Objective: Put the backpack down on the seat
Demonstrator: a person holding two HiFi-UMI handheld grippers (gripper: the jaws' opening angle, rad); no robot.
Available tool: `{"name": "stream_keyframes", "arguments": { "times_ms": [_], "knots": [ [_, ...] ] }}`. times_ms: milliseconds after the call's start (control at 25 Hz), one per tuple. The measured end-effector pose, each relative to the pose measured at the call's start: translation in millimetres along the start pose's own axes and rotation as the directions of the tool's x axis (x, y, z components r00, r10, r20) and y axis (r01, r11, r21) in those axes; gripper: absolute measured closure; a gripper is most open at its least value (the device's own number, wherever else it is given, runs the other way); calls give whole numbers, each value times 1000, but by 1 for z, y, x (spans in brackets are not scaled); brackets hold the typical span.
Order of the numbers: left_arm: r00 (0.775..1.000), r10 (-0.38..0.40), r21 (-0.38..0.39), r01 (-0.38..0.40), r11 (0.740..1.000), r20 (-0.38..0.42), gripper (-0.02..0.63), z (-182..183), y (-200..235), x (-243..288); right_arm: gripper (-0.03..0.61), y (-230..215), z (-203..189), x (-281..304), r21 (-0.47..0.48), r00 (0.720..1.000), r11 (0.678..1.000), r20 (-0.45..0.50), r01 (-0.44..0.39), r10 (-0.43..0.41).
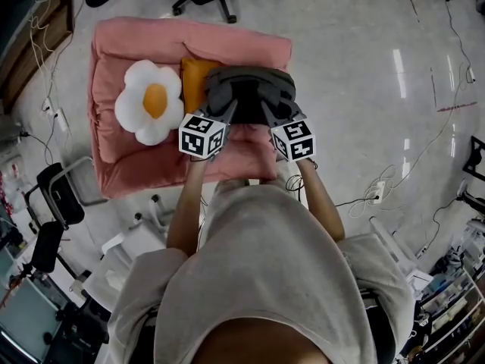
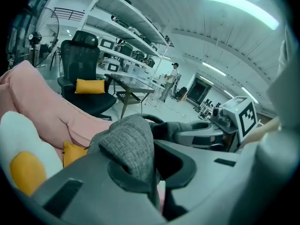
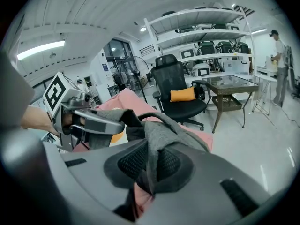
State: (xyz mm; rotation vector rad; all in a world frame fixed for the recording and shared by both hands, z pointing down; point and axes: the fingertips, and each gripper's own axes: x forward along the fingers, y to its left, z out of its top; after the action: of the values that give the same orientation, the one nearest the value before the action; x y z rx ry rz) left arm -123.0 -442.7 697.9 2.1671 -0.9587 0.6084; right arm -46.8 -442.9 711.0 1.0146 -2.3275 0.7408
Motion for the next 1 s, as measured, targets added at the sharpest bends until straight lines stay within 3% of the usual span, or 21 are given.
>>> {"name": "stream_keyframes", "arguments": {
  "times_ms": [1000],
  "knots": [
    [997,-4,-38,1,999,-80,585,20,60,75,525,-74,17,76,-29,995,1000,-96,-2,0]
  ]
}}
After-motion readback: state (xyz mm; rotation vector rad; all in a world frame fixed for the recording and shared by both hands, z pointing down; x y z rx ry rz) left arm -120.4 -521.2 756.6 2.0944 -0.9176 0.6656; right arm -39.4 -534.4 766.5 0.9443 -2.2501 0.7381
